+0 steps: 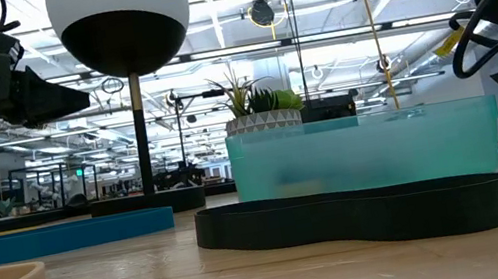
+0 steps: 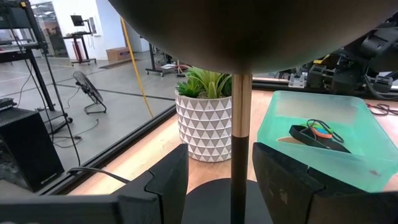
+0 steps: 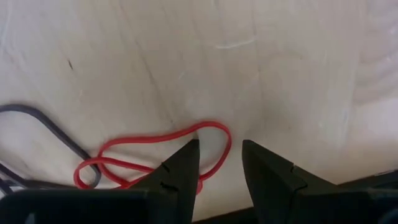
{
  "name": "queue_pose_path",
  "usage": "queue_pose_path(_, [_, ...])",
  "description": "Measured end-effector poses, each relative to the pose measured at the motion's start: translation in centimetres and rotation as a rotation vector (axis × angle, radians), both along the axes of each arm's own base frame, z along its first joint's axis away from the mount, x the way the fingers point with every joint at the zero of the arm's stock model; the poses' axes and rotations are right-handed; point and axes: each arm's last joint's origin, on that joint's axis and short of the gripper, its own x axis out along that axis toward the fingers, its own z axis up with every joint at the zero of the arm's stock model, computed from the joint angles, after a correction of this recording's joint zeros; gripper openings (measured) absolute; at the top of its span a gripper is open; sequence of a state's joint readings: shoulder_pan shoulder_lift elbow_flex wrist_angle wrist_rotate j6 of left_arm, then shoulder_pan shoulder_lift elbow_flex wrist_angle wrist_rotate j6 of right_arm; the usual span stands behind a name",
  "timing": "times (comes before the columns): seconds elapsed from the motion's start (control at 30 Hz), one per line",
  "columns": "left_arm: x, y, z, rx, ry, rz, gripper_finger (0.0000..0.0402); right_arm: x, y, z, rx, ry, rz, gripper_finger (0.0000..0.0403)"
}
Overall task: Pick and place rubber bands into bin
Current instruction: Put the red rubber band into the blue bin
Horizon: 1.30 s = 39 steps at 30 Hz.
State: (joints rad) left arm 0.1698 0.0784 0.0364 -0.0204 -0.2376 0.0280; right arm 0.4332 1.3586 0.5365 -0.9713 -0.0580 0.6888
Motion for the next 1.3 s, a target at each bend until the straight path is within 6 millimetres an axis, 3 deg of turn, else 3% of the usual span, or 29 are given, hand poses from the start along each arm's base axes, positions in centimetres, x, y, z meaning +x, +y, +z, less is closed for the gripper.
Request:
queue_pose_path(0.5, [0.0, 0.0, -0.01, 0.0, 0.001, 0.0, 0.0186, 0.11, 0.05, -0.06, 0.007, -0.013, 0.005, 0.0115])
queue_pose_path(0.9, [0.0, 0.0, -0.01, 0.003, 0.002, -0.001, 0.0186, 0.15, 0.06, -0.09, 0.018, -0.015, 0.055, 0.0007])
queue_pose_path(1.3, [0.0, 0.0, -0.01, 0.002, 0.002, 0.0, 0.0186, 0.47, 0.16, 0.72, -0.001, -0.027, 0.025, 0.0001])
